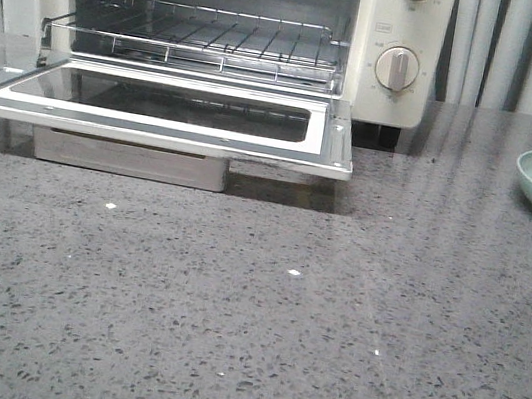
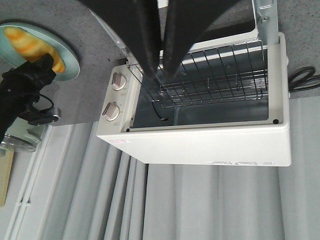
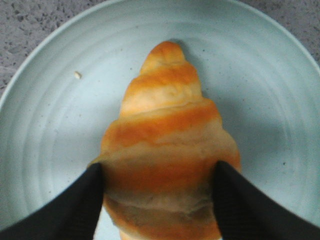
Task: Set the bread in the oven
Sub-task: 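Grasp the striped bread roll on the plate with the right gripper, then carry the bread roll with the right gripper into the oven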
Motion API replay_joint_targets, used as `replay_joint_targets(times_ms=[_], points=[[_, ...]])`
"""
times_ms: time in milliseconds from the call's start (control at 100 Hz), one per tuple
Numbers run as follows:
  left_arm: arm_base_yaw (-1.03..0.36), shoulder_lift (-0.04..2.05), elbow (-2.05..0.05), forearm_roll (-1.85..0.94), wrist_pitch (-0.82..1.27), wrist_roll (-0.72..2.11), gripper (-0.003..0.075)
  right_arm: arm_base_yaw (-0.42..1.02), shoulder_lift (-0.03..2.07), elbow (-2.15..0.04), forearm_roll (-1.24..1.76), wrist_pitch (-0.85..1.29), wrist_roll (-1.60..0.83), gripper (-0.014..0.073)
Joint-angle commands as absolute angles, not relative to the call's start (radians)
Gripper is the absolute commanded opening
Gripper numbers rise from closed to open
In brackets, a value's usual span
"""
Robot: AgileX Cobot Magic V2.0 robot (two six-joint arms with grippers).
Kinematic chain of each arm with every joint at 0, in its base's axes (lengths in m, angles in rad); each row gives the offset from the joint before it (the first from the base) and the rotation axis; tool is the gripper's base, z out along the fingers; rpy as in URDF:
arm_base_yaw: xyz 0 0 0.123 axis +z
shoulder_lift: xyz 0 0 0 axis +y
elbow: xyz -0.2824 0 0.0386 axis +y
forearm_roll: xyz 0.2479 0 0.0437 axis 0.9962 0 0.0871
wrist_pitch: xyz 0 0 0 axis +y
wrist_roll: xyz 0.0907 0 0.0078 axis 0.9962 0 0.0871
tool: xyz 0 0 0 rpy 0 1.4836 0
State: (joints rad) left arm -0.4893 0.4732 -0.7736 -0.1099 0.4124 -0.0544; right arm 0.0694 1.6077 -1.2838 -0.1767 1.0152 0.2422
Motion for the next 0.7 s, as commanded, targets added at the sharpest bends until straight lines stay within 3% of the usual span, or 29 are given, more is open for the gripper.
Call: replay_joint_targets(times_ms=[0, 290, 460, 690], points=[[-0.497, 0.478, -0.808, -0.106, 0.351, -0.058, -0.0022, 0.062, 1.578, -1.316, -0.200, 0.984, 0.239, 0.0311], [-0.497, 0.478, -0.808, -0.093, 0.358, -0.081, -0.0022, 0.062, 1.574, -1.316, -0.200, 0.990, 0.239, -0.0076], [-0.491, 0.418, -0.811, -0.025, 0.357, -0.115, -0.0022, 0.062, 1.542, -1.316, -0.200, 1.006, 0.239, -0.0074], [-0.350, 0.309, -0.855, 0.203, 0.539, -0.270, -0.0022, 0.106, 1.414, -1.316, -0.200, 1.025, 0.200, -0.0074]])
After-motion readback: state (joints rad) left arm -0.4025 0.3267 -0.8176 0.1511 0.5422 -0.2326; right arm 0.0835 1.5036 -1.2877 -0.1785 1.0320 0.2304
